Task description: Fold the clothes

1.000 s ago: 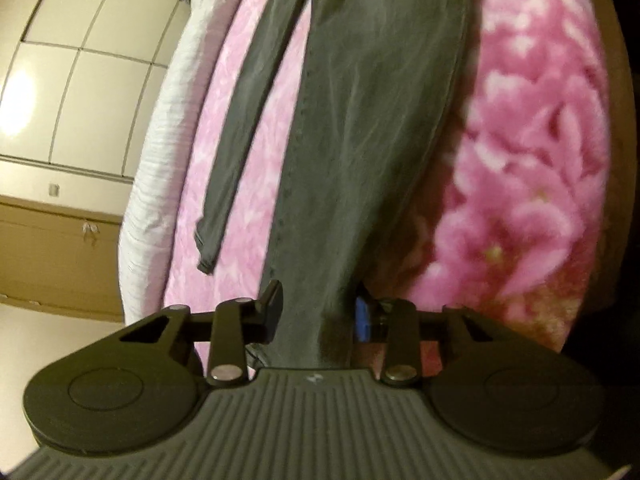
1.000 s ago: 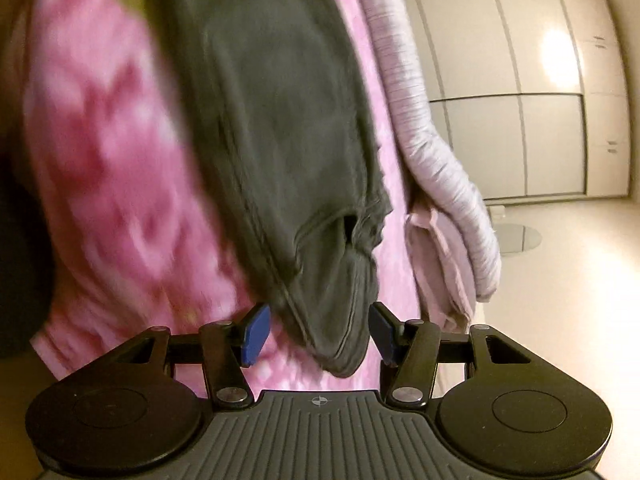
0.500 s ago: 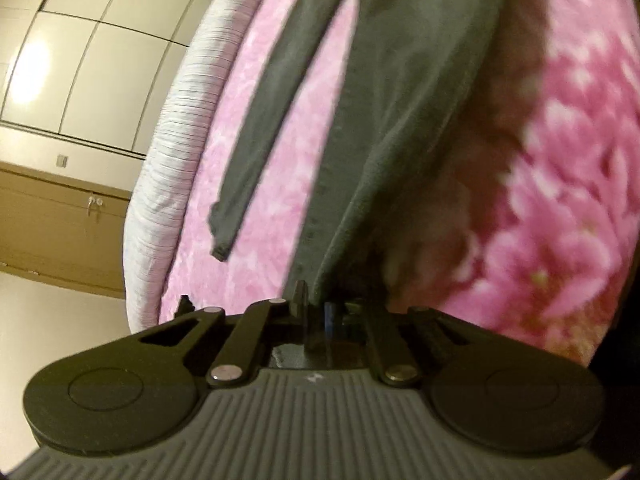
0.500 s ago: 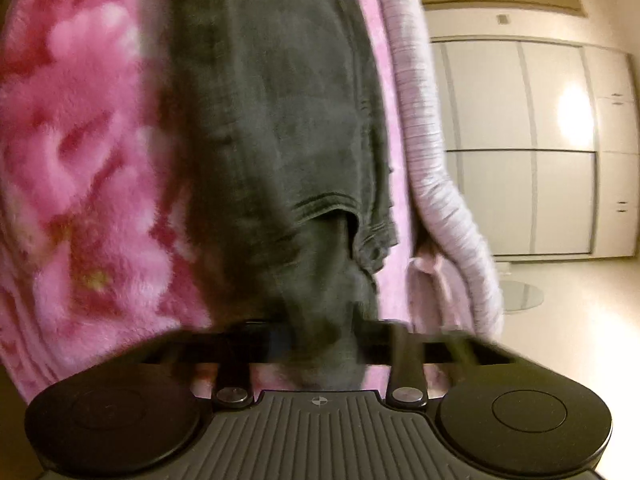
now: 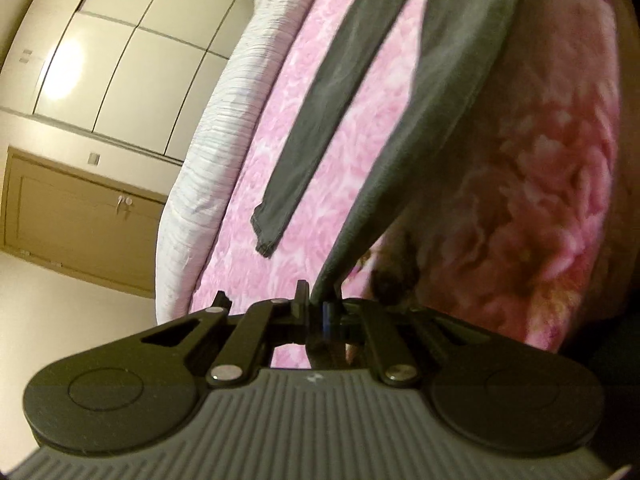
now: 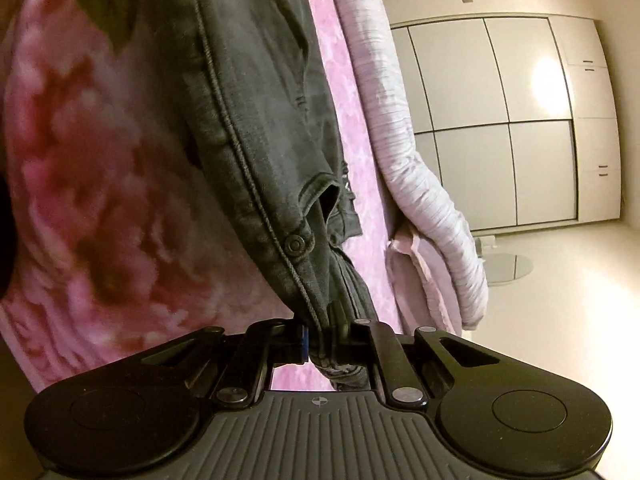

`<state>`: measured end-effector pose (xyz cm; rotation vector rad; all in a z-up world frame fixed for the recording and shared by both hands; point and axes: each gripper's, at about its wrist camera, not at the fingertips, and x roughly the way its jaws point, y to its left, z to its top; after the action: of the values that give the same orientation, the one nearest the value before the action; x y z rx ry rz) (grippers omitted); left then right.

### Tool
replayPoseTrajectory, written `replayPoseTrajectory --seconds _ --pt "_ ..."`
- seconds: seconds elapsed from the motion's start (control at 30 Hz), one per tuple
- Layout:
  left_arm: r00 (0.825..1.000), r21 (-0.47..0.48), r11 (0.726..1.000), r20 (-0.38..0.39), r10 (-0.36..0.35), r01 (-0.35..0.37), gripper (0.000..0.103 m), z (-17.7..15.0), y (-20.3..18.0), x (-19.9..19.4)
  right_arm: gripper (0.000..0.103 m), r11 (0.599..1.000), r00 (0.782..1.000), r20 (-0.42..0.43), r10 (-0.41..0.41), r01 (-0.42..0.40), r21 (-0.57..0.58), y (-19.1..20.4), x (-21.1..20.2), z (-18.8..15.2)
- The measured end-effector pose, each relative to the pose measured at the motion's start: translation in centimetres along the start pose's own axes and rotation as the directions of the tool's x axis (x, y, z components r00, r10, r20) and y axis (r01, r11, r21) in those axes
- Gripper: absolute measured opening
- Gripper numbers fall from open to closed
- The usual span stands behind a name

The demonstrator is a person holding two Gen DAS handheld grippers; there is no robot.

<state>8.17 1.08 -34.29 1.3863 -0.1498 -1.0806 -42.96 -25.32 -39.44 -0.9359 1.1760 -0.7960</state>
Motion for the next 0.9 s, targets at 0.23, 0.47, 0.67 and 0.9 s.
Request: replayPoseTrajectory --seconds 0.23,0.47,0.67,0.9 --pt "0.998 -0.067 0.998 0.061 0.009 -0.005 0.006 3.5 8.1 1.7 0.007 1.000 1.000 0.021 -0.012 0.012 0.002 -5.7 -0.7 2.6" --pt "0.988 -0.151 0.977 0.000 -0.154 0.152 0.006 6.7 19.2 10.5 0.007 0.999 0.999 0.036 0.021 -0.020 -0.034 -13.8 4.9 5.1" --pt "0.953 -0.178 0.947 -0.100 -0.286 0.265 0.006 10.1 23.4 22.4 0.008 0.993 0.994 0.006 0.106 -0.105 -0.052 -18.3 15.0 8.0" --pt "0.894 -0.177 0.919 -0.227 -0.386 0.352 0.006 13.7 20.9 35.7 0.008 0.958 0.958 -0.074 0.278 -0.282 -0.055 -17.6 27.3 10.5"
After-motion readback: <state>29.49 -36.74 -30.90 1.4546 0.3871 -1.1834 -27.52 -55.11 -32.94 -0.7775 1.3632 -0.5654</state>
